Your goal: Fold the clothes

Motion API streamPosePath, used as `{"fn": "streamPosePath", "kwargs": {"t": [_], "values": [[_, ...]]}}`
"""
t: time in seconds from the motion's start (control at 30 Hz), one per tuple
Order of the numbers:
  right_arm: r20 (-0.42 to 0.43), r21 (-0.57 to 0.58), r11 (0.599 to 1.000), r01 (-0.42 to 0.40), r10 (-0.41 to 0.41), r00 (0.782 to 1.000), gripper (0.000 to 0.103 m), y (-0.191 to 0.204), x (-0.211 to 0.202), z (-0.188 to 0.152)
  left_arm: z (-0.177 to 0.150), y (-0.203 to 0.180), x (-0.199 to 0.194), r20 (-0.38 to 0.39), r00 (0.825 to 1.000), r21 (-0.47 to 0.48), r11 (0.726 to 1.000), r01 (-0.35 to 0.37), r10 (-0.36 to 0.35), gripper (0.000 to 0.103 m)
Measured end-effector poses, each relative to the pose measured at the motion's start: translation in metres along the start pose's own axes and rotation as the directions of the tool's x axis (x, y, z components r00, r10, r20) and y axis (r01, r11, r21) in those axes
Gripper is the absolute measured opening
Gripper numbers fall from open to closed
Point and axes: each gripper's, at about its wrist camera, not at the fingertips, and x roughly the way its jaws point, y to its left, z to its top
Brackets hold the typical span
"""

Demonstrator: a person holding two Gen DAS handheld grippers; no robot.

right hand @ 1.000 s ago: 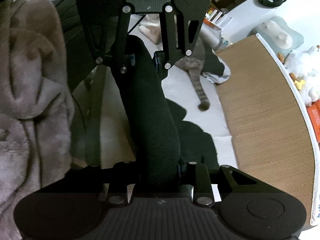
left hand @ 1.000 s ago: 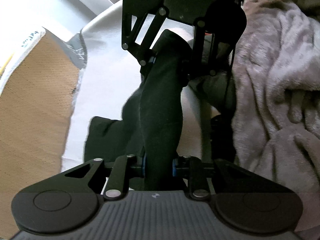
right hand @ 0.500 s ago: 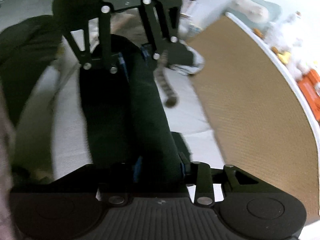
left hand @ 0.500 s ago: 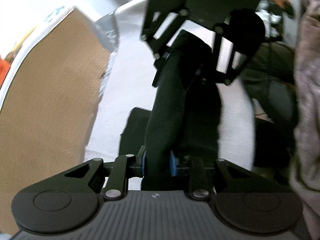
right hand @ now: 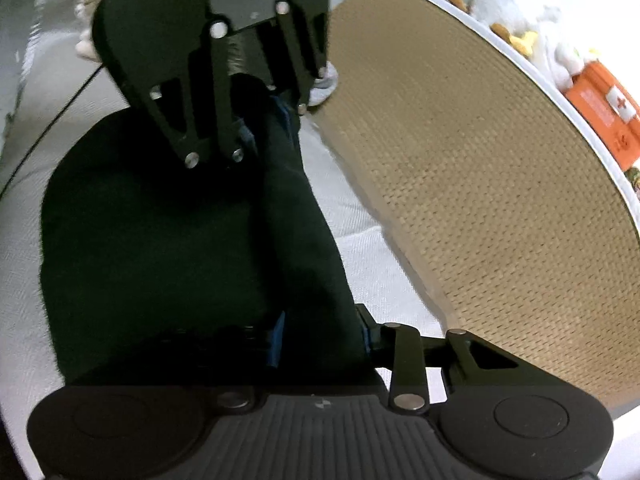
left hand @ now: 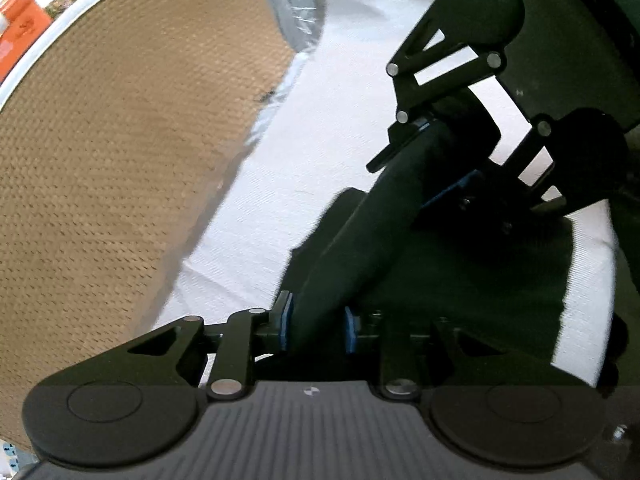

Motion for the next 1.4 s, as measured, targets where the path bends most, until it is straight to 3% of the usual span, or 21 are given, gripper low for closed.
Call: {"fn": "streamPosePath", "kwargs": {"t": [0.27,0.43,0.57,0.7,0.77,0.83,0.93,1.0,1.1,1.17,1.23,1.27,1.3,1.4], "values": [[-0.054,0.088,0.995,-0.048,0.053,0.997,0.037,-0.026,0.056,0.001,-0.001,0.029,0.057,-0.007,1.000,-0.056,0.998,-0.012,0.012,0.030],[-0.075,0.170,0.982,-0.077,0.090,0.993,0.037,-0.034,0.089,-0.007,-0.013,0.034,0.081,0.012,0.998,-0.141,0.988,-0.061,0.064,0.035],[-0.094,0.257,0.959,-0.122,0.150,0.984,0.038,-0.039,0.108,-0.019,-0.024,0.045,0.068,0.082,0.993,-0.258,0.965,-0.055,0.079,0.035],[-0.096,0.333,0.930,-0.153,0.195,0.976,0.039,-0.043,0.118,-0.027,-0.043,0.063,0.034,0.186,0.979,-0.425,0.905,0.004,0.083,0.033],[-0.092,0.361,0.917,-0.169,0.215,0.972,0.040,-0.047,0.118,-0.027,-0.045,0.050,0.021,0.230,0.973,-0.402,0.913,0.065,0.031,0.033],[-0.084,0.423,0.885,-0.194,0.251,0.964,0.042,-0.058,0.117,-0.029,-0.044,0.024,0.016,0.232,0.972,-0.332,0.937,0.104,-0.025,0.034],[-0.071,0.515,0.834,-0.200,0.274,0.959,0.054,-0.074,0.108,-0.032,-0.046,-0.020,0.022,0.182,0.981,-0.228,0.967,0.112,-0.071,0.035],[-0.043,0.544,0.818,-0.187,0.250,0.967,0.060,-0.096,0.108,-0.032,-0.053,-0.039,0.033,0.143,0.987,-0.208,0.972,0.106,-0.077,0.032],[0.007,0.616,0.774,-0.144,0.178,0.984,0.060,-0.118,0.084,-0.042,-0.064,-0.049,0.046,0.125,0.991,-0.258,0.962,0.087,-0.056,0.029],[0.045,0.688,0.716,-0.116,0.117,0.992,0.060,-0.127,0.067,-0.054,-0.066,-0.050,0.053,0.118,0.991,-0.292,0.952,0.089,-0.056,0.027],[0.080,0.742,0.663,-0.097,0.057,0.995,0.060,-0.132,0.051,-0.064,-0.060,-0.060,0.055,0.104,0.994,-0.234,0.970,0.060,-0.036,0.022],[0.087,0.739,0.666,-0.102,0.056,0.995,0.057,-0.132,0.054,-0.061,-0.057,-0.065,0.057,0.098,0.995,-0.207,0.977,0.046,-0.026,0.015],[0.080,0.719,0.688,-0.097,0.056,0.995,0.045,-0.128,0.058,-0.056,-0.055,-0.069,0.058,0.094,0.995,-0.190,0.981,0.036,-0.019,0.011],[0.016,0.608,0.793,-0.045,0.044,0.999,0.021,-0.103,0.058,-0.046,-0.049,-0.081,0.063,0.084,0.996,-0.145,0.989,0.008,0.004,0.002]]}}
